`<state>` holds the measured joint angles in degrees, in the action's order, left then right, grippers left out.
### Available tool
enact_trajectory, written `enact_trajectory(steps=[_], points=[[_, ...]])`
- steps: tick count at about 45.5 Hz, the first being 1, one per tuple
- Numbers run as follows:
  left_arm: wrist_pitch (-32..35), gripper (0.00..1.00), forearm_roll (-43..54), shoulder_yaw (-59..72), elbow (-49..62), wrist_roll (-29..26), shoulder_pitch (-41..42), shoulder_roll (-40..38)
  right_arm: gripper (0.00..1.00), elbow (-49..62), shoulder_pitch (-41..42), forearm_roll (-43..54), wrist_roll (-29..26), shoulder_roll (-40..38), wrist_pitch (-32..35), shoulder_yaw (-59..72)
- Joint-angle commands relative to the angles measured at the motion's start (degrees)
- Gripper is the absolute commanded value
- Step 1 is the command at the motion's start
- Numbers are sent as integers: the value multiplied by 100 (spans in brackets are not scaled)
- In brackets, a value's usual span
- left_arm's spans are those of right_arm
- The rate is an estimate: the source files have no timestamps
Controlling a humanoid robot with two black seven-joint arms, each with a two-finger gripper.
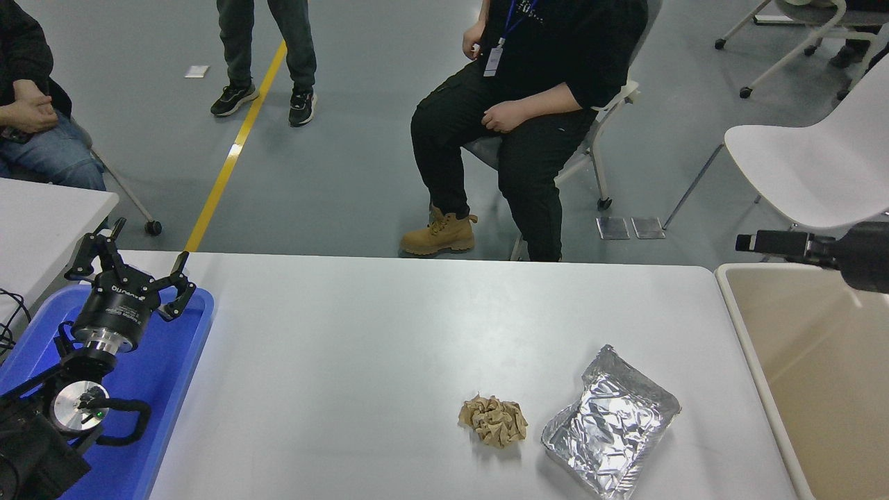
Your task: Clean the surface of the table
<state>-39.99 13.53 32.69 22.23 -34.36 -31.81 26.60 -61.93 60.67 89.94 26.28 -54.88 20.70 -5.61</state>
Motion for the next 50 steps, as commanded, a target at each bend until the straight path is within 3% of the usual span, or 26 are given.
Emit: enact_trajectory(steps=[1, 15, 25, 50], points=[[0, 100, 0, -8, 0, 0, 0, 3, 98, -170, 305, 1079, 317, 566, -31, 719], [0, 100, 0, 0, 0, 0, 0, 3, 98, 199, 349, 1079, 290, 1454, -75, 1343], [0, 100, 0, 0, 0, 0, 0, 3, 97, 884, 130, 1070, 281, 1955, -637, 1633], [0, 100, 0, 0, 0, 0, 0, 3, 97, 1623, -618, 982, 273, 2518, -1323, 1800]])
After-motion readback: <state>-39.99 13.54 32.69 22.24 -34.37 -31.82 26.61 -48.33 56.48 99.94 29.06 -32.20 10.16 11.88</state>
